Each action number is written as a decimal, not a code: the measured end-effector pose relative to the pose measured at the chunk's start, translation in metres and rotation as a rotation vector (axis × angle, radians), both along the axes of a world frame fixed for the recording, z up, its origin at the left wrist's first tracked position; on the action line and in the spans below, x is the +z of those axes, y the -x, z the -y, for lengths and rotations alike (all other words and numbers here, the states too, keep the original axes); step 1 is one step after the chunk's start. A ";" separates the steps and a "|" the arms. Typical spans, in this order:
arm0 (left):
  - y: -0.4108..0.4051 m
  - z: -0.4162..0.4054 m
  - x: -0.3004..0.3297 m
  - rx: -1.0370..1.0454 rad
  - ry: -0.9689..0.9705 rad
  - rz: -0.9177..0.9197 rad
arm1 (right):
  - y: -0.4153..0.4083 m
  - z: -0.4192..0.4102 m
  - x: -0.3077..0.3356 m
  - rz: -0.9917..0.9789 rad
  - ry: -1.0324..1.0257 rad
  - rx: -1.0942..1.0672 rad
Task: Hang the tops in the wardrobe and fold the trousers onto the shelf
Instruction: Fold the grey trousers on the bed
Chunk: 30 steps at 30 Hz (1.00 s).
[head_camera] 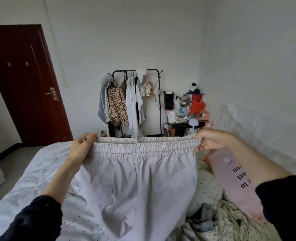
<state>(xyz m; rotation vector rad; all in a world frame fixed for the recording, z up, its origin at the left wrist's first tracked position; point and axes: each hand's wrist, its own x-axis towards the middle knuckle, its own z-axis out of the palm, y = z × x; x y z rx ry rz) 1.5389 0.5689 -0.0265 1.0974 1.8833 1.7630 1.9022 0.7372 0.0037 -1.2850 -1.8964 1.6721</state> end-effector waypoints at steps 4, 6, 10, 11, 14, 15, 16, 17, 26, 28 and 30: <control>0.004 0.008 -0.002 -0.085 0.138 -0.132 | -0.008 0.000 0.001 -0.093 0.136 0.135; 0.009 0.016 -0.001 -0.219 0.226 -0.122 | -0.013 0.000 0.001 -0.121 0.157 0.210; 0.020 0.027 -0.002 -0.455 0.362 0.031 | -0.018 0.000 -0.001 -0.189 0.144 0.234; 0.022 0.025 -0.004 -0.432 0.347 0.058 | -0.017 0.000 -0.003 -0.211 0.130 0.201; 0.020 0.024 -0.005 -0.347 0.285 0.058 | -0.007 0.001 -0.009 -0.158 -0.036 0.049; 0.017 0.023 -0.004 -0.350 0.279 0.058 | -0.003 0.002 -0.011 -0.126 -0.107 -0.010; 0.014 0.024 -0.003 -0.364 0.271 0.054 | 0.001 0.003 -0.013 -0.114 -0.168 -0.085; 0.012 0.024 -0.001 -0.373 0.262 0.061 | 0.004 0.004 -0.014 -0.122 -0.212 -0.167; 0.007 0.020 0.002 -0.210 0.218 0.221 | 0.012 0.008 -0.016 -0.182 -0.248 -0.383; 0.003 0.018 -0.005 -0.101 0.315 0.176 | 0.020 0.013 -0.022 -0.122 -0.234 -0.404; -0.008 0.016 -0.009 -0.004 0.447 0.124 | 0.032 0.021 -0.029 -0.077 -0.202 -0.430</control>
